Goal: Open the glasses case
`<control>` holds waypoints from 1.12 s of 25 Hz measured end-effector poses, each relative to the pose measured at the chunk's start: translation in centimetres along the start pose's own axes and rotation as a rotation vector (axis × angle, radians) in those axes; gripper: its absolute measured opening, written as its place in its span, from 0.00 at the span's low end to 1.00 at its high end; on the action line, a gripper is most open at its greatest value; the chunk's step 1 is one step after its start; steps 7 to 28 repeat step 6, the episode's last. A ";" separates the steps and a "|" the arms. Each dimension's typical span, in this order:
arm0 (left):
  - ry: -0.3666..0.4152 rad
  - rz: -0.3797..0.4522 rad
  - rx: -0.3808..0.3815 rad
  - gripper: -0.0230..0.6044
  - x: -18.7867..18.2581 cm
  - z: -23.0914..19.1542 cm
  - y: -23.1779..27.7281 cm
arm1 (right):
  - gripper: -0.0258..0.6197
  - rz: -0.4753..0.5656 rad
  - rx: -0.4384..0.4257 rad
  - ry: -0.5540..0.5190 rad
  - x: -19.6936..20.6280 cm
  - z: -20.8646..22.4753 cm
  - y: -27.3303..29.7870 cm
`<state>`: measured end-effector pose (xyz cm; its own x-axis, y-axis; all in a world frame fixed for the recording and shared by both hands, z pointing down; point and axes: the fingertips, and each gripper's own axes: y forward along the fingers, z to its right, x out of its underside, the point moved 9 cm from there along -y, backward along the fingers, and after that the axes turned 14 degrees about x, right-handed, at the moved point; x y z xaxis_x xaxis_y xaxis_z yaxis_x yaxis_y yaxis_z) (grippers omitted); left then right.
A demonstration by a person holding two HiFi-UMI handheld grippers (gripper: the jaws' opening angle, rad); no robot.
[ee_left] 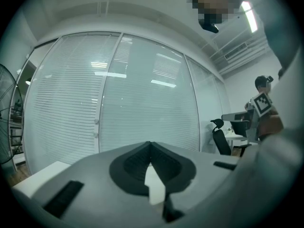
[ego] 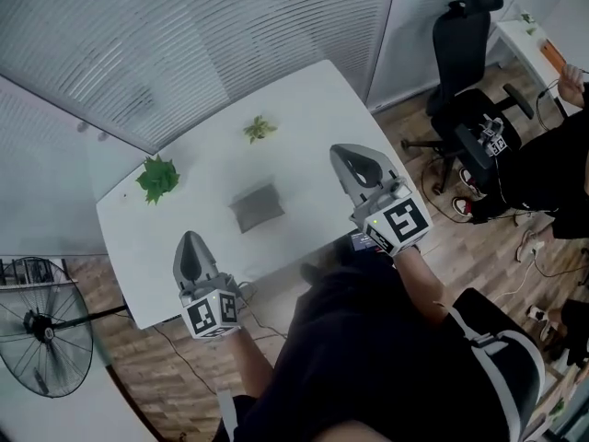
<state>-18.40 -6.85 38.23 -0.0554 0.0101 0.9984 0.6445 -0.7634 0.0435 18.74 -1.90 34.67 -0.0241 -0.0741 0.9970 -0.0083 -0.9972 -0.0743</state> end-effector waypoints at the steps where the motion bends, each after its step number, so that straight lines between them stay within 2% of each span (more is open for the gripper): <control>1: 0.000 0.003 -0.002 0.04 0.1 0.0 0.1 | 0.06 0.000 -0.005 -0.006 0.0 -0.1 0.2; 6: 0.002 -0.010 -0.015 0.04 0.5 -0.1 -0.4 | 0.06 0.006 -0.036 -0.020 0.7 -0.7 0.7; 28: 0.002 -0.010 -0.015 0.04 0.5 -0.1 -0.4 | 0.06 0.006 -0.036 -0.020 0.7 -0.7 0.7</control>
